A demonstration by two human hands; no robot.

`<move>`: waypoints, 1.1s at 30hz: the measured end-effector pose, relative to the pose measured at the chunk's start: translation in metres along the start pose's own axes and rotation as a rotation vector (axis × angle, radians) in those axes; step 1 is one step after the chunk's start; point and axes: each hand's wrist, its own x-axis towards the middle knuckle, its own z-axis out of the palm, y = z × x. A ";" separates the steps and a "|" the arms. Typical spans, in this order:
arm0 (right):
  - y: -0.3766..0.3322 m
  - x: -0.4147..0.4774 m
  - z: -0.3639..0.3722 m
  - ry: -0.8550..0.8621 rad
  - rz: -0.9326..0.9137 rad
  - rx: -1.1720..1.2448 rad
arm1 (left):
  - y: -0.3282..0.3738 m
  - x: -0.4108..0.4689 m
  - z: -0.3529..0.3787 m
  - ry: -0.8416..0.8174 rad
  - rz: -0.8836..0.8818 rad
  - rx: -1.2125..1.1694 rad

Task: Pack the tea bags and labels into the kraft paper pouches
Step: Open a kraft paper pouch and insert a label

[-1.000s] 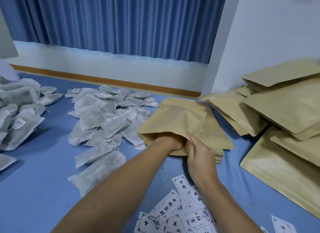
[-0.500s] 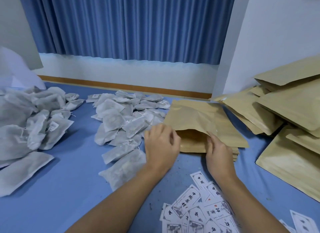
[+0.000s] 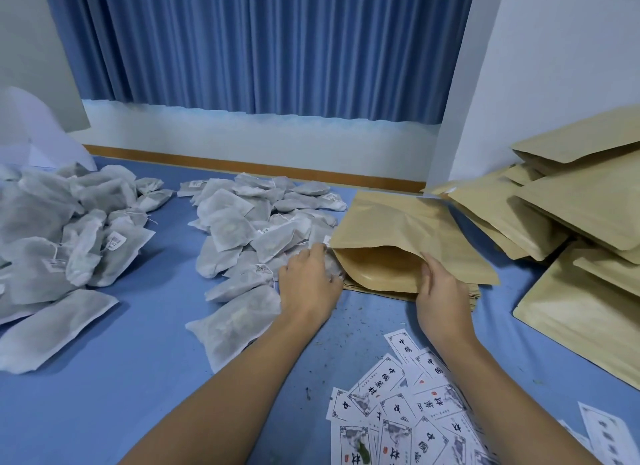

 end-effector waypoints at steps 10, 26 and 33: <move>0.000 0.002 0.001 0.091 -0.002 0.005 | 0.014 -0.006 -0.009 0.662 0.294 -0.381; -0.004 -0.002 -0.002 0.086 -0.088 0.032 | 0.044 -0.027 0.014 0.069 0.513 0.281; -0.006 -0.002 -0.002 0.056 -0.092 0.014 | 0.057 -0.027 0.013 -0.004 0.471 0.288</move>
